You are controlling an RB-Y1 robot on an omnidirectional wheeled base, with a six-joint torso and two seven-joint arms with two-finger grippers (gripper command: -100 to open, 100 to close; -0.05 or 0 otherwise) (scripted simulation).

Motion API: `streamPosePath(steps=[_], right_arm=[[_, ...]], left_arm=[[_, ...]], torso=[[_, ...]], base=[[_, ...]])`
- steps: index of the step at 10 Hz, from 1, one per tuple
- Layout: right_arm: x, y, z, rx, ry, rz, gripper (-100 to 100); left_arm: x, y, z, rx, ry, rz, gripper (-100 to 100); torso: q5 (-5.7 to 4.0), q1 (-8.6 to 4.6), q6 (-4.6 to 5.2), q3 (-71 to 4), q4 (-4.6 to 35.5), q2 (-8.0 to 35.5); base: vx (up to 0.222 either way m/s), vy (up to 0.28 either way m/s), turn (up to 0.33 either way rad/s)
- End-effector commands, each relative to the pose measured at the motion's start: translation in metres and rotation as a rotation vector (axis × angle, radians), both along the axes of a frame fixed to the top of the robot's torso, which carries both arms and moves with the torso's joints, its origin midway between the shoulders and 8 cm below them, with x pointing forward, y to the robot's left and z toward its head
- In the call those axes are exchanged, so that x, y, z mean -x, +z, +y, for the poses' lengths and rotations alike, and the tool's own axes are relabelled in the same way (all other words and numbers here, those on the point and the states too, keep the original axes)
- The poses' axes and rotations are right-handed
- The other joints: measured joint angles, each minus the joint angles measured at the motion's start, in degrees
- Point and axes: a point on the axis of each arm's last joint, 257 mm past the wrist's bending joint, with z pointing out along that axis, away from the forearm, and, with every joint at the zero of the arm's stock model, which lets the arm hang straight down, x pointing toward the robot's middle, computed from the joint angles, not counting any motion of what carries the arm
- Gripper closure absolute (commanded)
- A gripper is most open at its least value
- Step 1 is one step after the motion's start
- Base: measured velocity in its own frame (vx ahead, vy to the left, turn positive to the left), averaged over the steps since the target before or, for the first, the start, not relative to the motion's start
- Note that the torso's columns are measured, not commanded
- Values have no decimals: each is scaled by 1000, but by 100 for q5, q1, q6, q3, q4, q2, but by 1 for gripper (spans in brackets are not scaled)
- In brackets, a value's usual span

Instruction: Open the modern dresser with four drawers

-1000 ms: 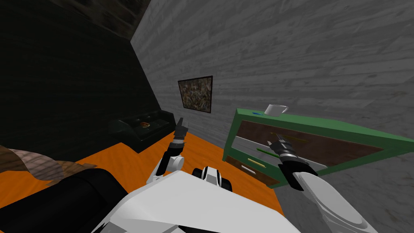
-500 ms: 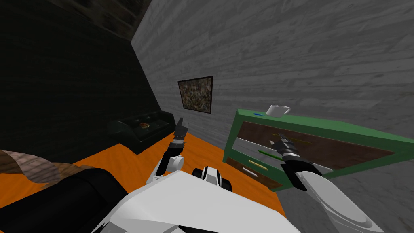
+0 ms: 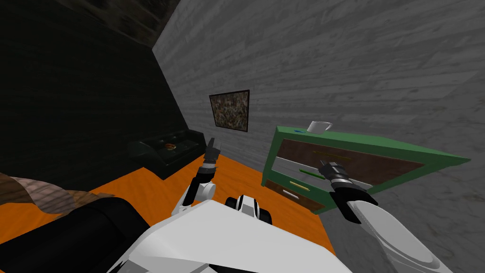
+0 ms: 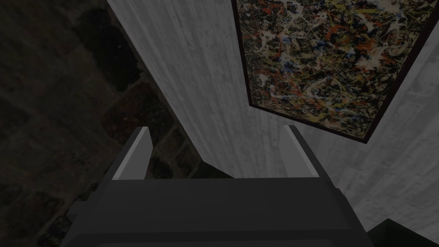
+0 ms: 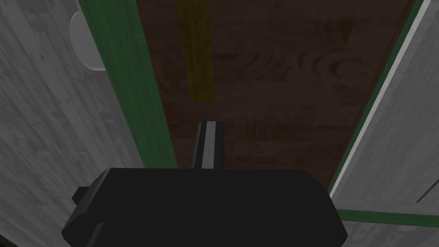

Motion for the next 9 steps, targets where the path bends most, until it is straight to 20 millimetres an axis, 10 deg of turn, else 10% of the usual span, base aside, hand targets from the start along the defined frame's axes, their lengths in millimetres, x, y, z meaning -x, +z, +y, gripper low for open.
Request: streamPosePath(steps=[1, 2, 7, 8, 9], right_arm=[[0, 1, 2, 5, 9, 4, 100], [0, 4, -5, 14, 3, 7, -100], [0, 8, -14, 31, -3, 12, -100], [0, 8, -14, 31, -3, 12, 100], [0, 10, -11, 31, 7, 14, 100]], left_arm=[[0, 0, 0, 0, 0, 0, 0], [0, 0, 0, 0, 0, 0, 0], [0, 0, 0, 0, 0, 0, 0], [0, 0, 0, 0, 0, 0, 0], [0, 0, 0, 0, 0, 0, 0]], torso=[[-2, -11, 0, -4, -2, -4], [-7, -26, -2, -20, -9, -35], [-3, -11, 1, 16, 7, 28], [-4, -14, 2, 28, 13, 45], [-4, -15, 2, 20, 10, 31]], base=[[-86, 23, -16], [92, 8, 1], [135, 4, 4], [14, 1, 2], [-90, 22, -59]])
